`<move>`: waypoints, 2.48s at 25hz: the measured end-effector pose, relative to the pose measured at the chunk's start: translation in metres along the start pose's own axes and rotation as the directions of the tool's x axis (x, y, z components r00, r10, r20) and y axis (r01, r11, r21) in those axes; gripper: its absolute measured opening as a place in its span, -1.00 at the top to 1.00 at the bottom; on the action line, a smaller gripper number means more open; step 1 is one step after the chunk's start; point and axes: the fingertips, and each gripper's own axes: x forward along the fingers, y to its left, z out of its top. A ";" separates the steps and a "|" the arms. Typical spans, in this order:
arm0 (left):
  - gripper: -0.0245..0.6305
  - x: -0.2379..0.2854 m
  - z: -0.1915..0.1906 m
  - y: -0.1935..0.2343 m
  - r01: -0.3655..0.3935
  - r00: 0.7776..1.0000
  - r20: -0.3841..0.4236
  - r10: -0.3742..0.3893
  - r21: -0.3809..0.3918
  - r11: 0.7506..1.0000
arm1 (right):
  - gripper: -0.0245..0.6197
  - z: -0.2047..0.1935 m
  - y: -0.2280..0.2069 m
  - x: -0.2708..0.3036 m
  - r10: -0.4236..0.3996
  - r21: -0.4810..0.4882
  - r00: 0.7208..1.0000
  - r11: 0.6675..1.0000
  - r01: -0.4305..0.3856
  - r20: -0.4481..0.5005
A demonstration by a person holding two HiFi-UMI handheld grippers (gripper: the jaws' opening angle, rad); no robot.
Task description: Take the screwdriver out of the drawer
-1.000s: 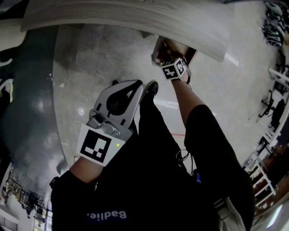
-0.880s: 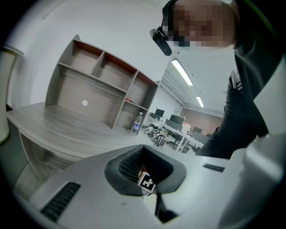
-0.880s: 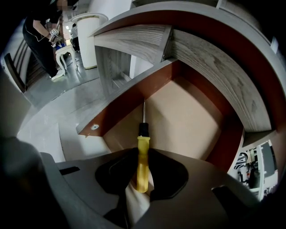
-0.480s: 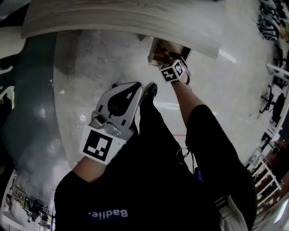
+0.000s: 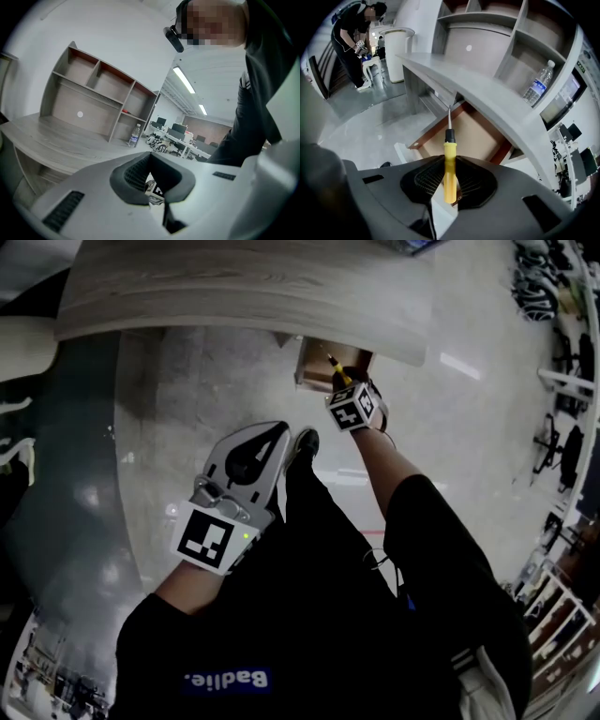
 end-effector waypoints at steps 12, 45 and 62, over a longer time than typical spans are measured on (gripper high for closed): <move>0.93 -0.001 0.051 -0.042 0.064 0.996 0.050 -0.069 0.089 0.994 | 0.62 0.042 -0.016 -0.132 -0.023 0.129 0.976 0.992 -0.005 0.215; 0.93 0.004 0.092 -0.147 0.207 0.974 0.058 -0.219 0.156 0.966 | 0.63 0.098 -0.026 -0.426 -0.023 0.314 0.698 0.903 -0.293 0.716; 0.93 -0.001 0.089 -0.186 0.275 0.958 0.032 -0.286 0.189 0.943 | 0.62 0.084 -0.022 -0.464 -0.039 0.298 0.621 0.900 -0.319 0.783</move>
